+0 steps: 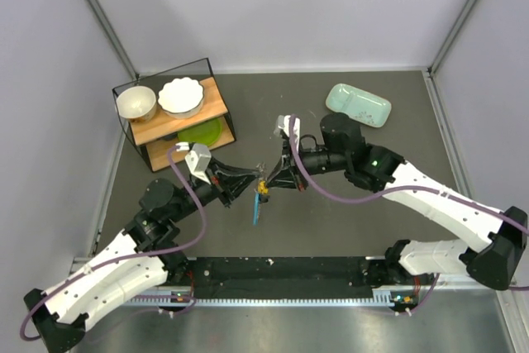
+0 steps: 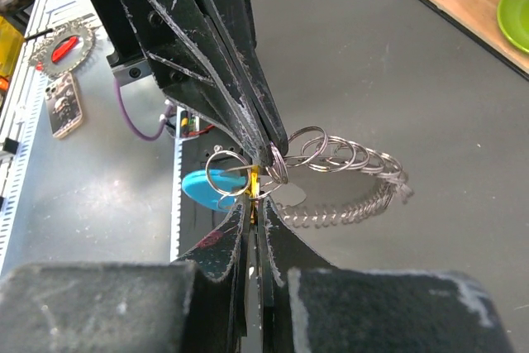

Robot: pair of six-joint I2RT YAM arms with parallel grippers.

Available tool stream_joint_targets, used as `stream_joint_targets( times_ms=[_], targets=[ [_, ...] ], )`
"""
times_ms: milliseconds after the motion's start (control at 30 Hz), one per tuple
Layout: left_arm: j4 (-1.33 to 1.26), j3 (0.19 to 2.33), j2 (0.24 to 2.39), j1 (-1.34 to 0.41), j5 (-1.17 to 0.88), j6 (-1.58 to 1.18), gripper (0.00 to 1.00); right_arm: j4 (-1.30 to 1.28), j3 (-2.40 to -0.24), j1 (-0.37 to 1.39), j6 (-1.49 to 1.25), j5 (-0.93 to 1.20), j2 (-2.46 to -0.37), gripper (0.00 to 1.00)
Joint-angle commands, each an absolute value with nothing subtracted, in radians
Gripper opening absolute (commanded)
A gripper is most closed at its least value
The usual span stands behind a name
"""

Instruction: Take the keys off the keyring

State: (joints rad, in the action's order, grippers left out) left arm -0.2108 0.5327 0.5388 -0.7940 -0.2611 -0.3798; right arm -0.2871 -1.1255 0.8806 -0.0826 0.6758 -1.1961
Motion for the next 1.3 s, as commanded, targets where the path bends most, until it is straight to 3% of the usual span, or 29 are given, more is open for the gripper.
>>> stream_joint_targets(
  times_ms=[0, 1033, 1233, 1267],
  targets=[
    [-0.333, 0.532, 0.520, -0.792, -0.183, -0.428, 0.00, -0.267, -1.123, 0.884, -0.094, 0.679, -1.229, 0.00],
    [-0.353, 0.434, 0.465, -0.793, 0.035, -0.422, 0.00, -0.256, -1.272, 0.968, -0.043, 0.681, -1.420, 0.00],
    [-0.333, 0.433, 0.434, -0.793, 0.035, -0.414, 0.00, -0.241, -1.212, 0.963, -0.090, 0.543, -1.382, 0.00],
    [-0.330, 0.433, 0.430, -0.792, 0.031, -0.414, 0.00, -0.224, -1.192, 0.960, -0.106, 0.520, -1.349, 0.09]
  ],
)
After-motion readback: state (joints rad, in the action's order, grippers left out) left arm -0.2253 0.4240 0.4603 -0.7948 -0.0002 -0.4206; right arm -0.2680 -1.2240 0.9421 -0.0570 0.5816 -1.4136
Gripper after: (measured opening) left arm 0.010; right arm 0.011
